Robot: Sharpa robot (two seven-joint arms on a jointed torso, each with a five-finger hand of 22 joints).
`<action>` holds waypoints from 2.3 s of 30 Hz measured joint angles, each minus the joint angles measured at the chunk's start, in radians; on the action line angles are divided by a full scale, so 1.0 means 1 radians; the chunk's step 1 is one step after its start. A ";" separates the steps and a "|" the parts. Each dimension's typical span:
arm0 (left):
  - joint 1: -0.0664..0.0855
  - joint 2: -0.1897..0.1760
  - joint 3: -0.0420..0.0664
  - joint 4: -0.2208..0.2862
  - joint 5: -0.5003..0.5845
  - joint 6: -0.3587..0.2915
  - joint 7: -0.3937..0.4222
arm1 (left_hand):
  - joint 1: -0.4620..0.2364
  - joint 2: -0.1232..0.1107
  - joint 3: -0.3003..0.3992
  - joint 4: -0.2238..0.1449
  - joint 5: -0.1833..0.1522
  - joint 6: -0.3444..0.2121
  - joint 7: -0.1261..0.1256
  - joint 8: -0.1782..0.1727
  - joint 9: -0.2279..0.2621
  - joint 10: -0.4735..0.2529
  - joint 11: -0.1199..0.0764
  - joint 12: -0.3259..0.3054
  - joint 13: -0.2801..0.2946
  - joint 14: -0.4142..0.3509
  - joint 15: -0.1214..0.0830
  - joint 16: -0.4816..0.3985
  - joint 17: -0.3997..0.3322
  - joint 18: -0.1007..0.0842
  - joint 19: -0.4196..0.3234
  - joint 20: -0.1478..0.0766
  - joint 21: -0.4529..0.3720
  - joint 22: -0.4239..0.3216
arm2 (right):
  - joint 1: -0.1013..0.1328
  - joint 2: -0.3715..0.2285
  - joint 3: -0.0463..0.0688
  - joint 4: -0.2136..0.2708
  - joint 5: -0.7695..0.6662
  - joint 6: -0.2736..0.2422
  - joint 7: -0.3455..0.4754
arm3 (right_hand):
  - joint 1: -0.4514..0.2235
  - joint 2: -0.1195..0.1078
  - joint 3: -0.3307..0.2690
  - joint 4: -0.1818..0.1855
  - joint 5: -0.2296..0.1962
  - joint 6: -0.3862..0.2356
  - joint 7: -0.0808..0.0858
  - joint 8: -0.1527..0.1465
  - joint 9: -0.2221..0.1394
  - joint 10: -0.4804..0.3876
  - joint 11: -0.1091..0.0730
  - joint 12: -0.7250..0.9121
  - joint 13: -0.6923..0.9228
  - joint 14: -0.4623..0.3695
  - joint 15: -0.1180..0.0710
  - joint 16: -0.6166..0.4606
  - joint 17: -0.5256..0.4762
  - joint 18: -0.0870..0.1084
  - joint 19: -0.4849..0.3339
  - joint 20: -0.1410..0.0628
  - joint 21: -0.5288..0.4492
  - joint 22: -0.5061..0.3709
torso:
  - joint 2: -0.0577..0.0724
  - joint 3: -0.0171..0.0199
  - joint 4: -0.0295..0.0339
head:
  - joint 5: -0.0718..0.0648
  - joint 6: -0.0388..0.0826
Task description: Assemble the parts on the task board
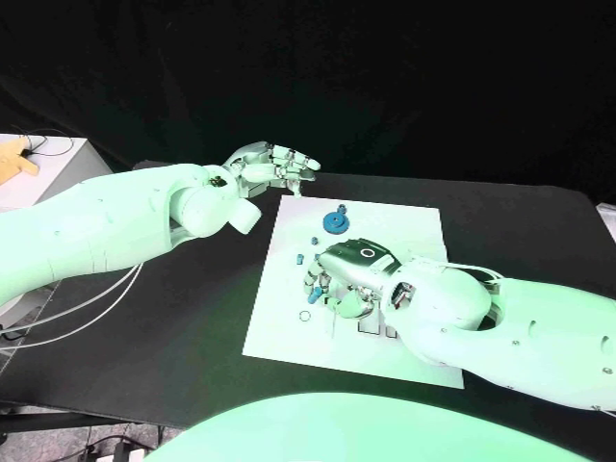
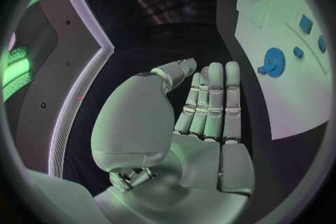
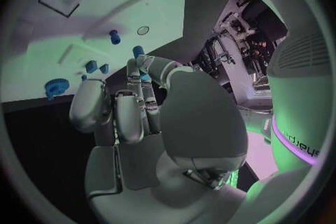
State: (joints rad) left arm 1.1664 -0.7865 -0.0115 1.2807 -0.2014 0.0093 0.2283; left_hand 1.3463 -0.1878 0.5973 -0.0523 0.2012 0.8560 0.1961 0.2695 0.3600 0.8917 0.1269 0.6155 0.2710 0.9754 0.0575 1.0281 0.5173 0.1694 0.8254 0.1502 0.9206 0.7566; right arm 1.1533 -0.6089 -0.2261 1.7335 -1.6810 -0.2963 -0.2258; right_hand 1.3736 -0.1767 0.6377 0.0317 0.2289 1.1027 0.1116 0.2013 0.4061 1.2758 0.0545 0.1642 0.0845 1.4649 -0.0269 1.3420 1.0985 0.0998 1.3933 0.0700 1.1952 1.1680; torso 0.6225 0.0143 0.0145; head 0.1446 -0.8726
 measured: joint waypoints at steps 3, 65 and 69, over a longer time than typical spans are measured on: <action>0.000 0.001 0.000 0.001 0.000 0.000 0.000 | 0.000 0.000 0.000 0.000 0.000 0.000 0.000 0.000 0.000 0.000 0.000 0.000 0.000 0.000 0.000 0.000 0.000 0.000 0.000 0.000 0.000 0.000 | -0.014 0.015 -0.003 -0.005 -0.015 0.006 -0.002 | -0.001 -0.001 0.002 -0.002 -0.001 0.000 0.000 0.000 0.000 0.002 -0.001 0.000 0.000 0.000 0.000 0.000 -0.001 0.000 0.000 0.000 0.000 0.000 | 0.000 0.0001 0.0003 | 0.003 0.000; 0.000 0.001 0.000 0.001 0.000 0.007 -0.007 | 0.000 0.000 0.000 0.000 0.000 -0.004 0.004 0.000 -0.001 0.000 0.000 0.006 -0.002 0.000 0.000 0.000 -0.001 0.000 0.000 0.000 0.000 -0.001 | -0.078 0.069 -0.009 -0.065 -0.079 0.019 -0.025 | -0.018 -0.002 0.015 -0.018 -0.029 -0.008 0.004 0.000 0.001 0.012 -0.001 -0.020 0.004 0.000 0.000 0.000 -0.006 0.000 0.000 0.000 -0.001 0.004 | 0.000 0.0004 0.0001 | 0.017 0.000; 0.000 0.001 0.000 0.001 0.000 0.008 -0.008 | 0.000 0.000 0.000 0.000 0.000 -0.004 0.004 0.000 -0.001 0.000 0.000 0.006 -0.002 0.000 0.000 0.000 -0.001 0.000 0.000 0.000 0.000 -0.001 | -0.079 0.066 -0.008 -0.061 -0.079 0.015 -0.026 | -0.018 -0.002 0.013 -0.019 -0.029 -0.010 0.003 0.000 0.002 0.014 -0.003 -0.020 0.004 0.000 0.000 0.000 -0.006 0.000 0.000 0.000 -0.001 0.004 | 0.000 0.0005 0.0000 | 0.017 0.000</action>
State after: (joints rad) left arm 1.1664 -0.7859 -0.0115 1.2814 -0.2014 0.0174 0.2201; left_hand 1.3463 -0.1879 0.5973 -0.0523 0.2012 0.8524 0.1997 0.2695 0.3594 0.8918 0.1269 0.6215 0.2686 0.9754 0.0575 1.0281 0.5162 0.1694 0.8254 0.1502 0.9206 0.7558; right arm 1.0743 -0.5427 -0.2345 1.6725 -1.7602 -0.2812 -0.2517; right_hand 1.3557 -0.1787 0.6512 0.0122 0.1997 1.0929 0.1144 0.2016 0.4077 1.2894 0.0513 0.1443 0.0888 1.4650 -0.0268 1.3419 1.0923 0.0999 1.3931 0.0700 1.1945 1.1725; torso 0.6222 0.0148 0.0145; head 0.1614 -0.8726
